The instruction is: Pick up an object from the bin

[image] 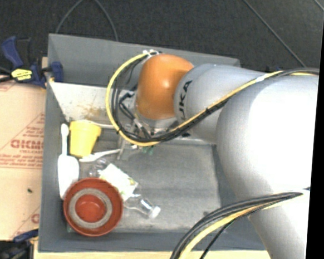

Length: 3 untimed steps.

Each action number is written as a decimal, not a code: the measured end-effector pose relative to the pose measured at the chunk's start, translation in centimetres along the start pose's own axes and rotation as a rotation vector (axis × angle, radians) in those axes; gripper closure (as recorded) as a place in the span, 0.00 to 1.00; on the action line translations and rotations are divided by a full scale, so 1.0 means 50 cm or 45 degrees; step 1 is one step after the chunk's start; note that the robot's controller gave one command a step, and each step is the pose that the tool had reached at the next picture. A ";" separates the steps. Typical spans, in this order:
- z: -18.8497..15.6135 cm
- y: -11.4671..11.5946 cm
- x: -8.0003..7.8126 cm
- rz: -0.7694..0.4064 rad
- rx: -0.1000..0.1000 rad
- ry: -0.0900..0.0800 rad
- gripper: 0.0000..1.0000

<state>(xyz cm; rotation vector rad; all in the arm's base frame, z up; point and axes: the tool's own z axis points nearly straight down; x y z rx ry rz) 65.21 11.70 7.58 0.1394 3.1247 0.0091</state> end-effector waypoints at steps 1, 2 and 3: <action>0.000 0.000 0.000 0.000 0.000 0.000 1.00; -0.006 0.000 0.000 0.000 -0.001 -0.001 1.00; -0.053 -0.001 0.004 0.001 0.002 0.010 1.00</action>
Offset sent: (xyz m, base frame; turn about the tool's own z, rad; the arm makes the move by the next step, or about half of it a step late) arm -0.0001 -0.0001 0.0066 0.0002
